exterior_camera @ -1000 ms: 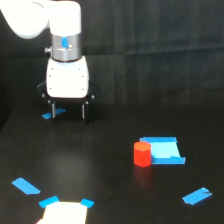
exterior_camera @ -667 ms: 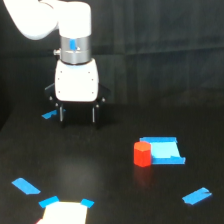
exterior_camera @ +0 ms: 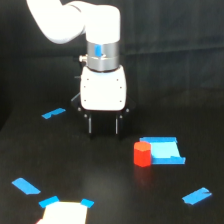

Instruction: Pick up the red object from the table

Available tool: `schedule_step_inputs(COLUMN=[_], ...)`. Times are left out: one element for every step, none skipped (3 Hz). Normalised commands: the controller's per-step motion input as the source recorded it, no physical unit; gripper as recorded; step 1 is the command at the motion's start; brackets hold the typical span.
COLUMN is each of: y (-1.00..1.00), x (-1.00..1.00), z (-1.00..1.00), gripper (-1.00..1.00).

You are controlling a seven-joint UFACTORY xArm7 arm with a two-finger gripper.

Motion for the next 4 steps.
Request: schedule_step_inputs(y=[-0.66, -1.00, -0.80, -0.71], x=[0.69, 0.55, 1.00, 0.96], z=[-1.00, -1.00, -0.34, -0.73], gripper=[0.96, 1.00, 0.19, 0.39])
